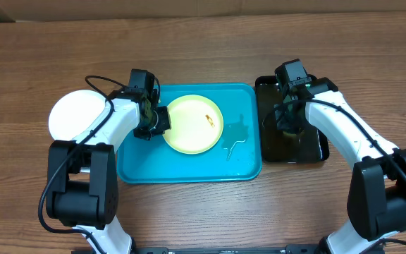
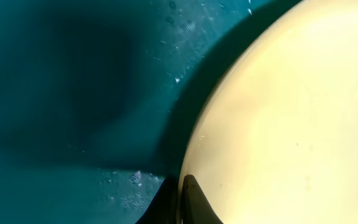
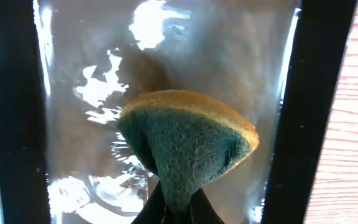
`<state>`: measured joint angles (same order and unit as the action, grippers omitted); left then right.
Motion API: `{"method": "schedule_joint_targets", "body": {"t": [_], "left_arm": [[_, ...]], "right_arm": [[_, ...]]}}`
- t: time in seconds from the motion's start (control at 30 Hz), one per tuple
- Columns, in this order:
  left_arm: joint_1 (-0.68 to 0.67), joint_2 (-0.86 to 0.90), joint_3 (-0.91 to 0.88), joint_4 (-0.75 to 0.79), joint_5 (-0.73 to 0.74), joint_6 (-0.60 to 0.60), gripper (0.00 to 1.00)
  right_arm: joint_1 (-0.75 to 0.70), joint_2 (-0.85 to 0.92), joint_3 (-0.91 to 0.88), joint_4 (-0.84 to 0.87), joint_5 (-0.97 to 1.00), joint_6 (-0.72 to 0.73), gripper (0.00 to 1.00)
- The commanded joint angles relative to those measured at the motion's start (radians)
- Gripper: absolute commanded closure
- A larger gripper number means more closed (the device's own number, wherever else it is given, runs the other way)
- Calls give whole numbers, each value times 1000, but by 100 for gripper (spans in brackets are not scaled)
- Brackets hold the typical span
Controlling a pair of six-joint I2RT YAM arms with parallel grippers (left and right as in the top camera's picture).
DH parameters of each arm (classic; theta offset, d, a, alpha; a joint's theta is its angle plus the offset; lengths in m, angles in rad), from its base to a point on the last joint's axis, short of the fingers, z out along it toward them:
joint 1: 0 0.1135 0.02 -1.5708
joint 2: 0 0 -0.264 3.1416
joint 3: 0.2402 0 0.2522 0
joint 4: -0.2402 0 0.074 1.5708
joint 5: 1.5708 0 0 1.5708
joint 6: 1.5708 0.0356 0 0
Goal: Clean dirty plates on tray and stack at the side
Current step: 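Lift the wet sponge out of the black tray with the right gripper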
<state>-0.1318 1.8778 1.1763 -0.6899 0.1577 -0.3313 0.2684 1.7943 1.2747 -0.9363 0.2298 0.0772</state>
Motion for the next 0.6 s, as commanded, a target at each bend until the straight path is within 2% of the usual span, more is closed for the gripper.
{"method": "schedule_joint_targets", "body": {"t": [0.0, 0.3, 0.57], "left_arm": [[-19, 13, 22, -25, 35, 10, 96], [-39, 13, 22, -40, 34, 10, 95], [-39, 13, 22, -40, 10, 18, 93]], "right_arm": [[0, -38, 24, -1, 39, -3, 96], [0, -45, 55, -51, 41, 63, 96], [0, -69, 182, -172, 43, 72, 96]]}}
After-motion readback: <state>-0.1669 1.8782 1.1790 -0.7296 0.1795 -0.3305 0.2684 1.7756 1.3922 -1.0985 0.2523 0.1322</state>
